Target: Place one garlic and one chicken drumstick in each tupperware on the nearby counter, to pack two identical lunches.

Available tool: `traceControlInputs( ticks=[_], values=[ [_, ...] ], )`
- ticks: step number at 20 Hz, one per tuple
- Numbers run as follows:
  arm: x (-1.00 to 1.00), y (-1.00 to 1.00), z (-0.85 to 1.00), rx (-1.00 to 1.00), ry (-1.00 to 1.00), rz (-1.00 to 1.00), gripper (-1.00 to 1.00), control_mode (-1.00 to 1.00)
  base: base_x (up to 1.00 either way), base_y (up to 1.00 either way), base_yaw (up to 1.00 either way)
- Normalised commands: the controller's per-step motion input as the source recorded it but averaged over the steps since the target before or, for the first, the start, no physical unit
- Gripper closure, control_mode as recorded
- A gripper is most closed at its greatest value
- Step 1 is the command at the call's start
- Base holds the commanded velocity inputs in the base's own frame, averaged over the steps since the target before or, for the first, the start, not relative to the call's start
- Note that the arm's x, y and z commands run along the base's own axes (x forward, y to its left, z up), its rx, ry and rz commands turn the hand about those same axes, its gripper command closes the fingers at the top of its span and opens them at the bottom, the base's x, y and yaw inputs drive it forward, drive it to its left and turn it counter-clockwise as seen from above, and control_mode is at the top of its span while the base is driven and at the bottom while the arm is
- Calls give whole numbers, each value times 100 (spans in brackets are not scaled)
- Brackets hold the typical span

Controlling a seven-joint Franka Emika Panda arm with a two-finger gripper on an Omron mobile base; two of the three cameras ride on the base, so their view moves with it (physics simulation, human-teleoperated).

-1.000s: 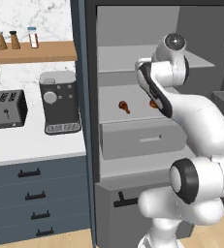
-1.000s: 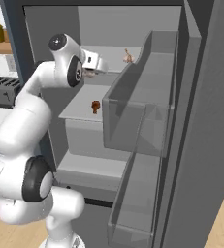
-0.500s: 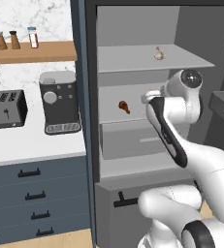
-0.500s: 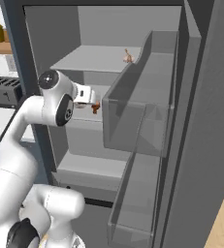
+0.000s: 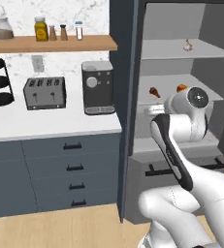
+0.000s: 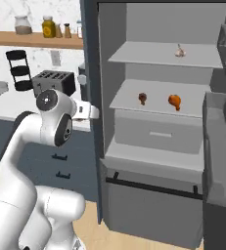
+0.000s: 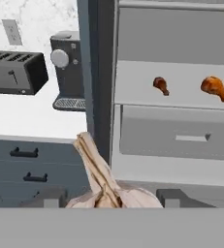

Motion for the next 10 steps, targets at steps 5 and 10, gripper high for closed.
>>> traceControlInputs(
  ticks=[5, 10],
  values=[
    [0, 0, 0, 0, 0, 0, 100, 100, 54, 100, 22],
    [0, 0, 0, 0, 0, 0, 100, 100, 56, 100, 33]
  ],
)
